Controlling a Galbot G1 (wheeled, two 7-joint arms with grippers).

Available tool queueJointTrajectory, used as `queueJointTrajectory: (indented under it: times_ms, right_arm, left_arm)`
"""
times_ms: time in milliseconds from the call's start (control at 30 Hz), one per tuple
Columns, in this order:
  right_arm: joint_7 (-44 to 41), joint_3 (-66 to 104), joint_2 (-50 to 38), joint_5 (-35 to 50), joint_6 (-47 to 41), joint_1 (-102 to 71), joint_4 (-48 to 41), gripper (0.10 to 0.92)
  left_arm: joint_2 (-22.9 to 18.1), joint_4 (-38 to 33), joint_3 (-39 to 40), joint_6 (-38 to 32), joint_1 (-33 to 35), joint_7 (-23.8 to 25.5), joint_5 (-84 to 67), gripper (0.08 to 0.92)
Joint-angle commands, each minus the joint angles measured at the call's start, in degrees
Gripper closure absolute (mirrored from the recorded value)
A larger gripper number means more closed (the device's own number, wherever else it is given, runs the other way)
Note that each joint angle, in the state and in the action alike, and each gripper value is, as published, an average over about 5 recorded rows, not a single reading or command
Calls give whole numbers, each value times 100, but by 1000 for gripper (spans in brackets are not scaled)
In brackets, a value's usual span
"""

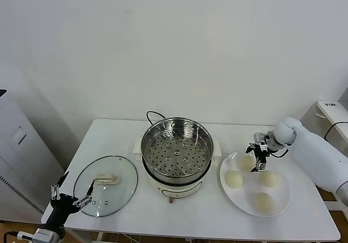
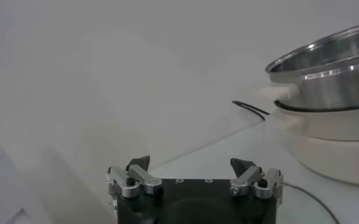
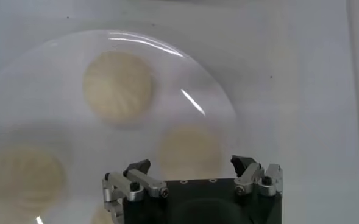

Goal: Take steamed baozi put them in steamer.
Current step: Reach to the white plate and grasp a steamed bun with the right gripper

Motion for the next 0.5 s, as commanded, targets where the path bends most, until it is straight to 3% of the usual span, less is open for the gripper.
queueJointTrajectory:
  times_ms: [33,500]
  right_arm:
    - [64,-113,125,-220,42,64,-198,251]
    - [97,-451,-153,264,123,488,237,635]
  left_arm:
    - [-7,-14,-88,-25,65,1,-14,177]
    - [-99,-43,-321,-207,302,17,-68,177]
